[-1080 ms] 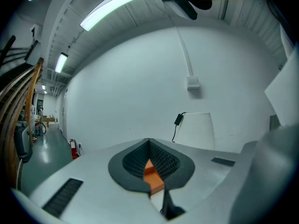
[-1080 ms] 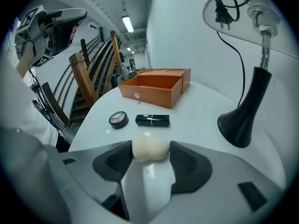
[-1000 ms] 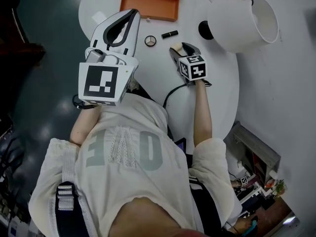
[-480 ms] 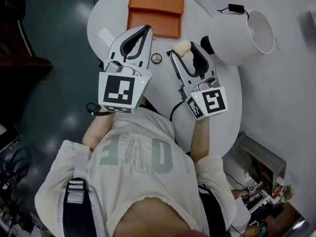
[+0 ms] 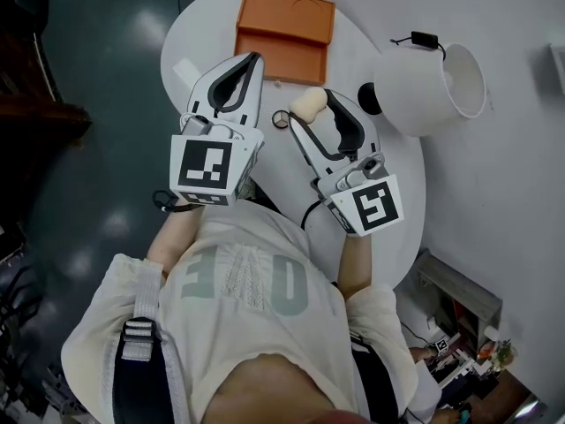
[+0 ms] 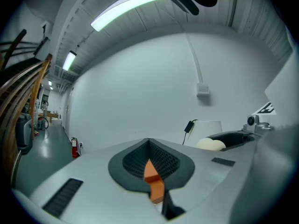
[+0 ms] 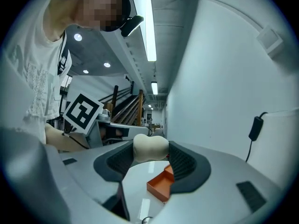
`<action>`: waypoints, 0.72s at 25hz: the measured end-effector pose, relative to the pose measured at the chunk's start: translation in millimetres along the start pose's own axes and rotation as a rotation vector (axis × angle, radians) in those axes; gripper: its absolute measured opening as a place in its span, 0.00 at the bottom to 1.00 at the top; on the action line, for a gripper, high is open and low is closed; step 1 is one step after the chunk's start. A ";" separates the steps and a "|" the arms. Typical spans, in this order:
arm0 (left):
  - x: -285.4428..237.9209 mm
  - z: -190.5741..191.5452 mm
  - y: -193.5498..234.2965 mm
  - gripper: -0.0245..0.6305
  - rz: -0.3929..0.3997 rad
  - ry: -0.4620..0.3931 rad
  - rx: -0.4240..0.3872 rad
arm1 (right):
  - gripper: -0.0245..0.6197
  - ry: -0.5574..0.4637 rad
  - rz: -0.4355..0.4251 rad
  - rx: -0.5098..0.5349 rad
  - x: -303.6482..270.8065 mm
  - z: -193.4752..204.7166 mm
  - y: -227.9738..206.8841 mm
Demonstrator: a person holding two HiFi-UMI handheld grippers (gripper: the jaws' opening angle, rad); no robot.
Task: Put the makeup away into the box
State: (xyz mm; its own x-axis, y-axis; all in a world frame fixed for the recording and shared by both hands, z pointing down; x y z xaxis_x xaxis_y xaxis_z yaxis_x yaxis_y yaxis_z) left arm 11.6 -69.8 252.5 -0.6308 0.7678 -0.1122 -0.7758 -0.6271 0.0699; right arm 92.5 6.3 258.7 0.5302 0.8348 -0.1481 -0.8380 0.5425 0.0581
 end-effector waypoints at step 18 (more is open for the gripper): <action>-8.9 49.6 150.2 0.05 -0.259 0.089 0.059 | 0.40 0.675 -0.563 0.332 -214.7 176.2 -30.5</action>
State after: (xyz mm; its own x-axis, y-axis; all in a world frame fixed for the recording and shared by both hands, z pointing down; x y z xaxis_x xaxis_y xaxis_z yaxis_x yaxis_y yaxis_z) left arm -100.2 -164.3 313.2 -0.4091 0.8855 -0.2201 -0.9124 -0.4005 0.0846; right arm 27.0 -173.1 462.7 0.5718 0.2673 -0.7756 -0.3466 0.9356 0.0669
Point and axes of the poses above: the fingertips, and each gripper's own axes: x backward along the fingers, y to its left, z out of its underside, the point moved 2 cm from there along x, backward along the fingers, and after that the axes turned 2 degrees about y, right-handed, at the moved point
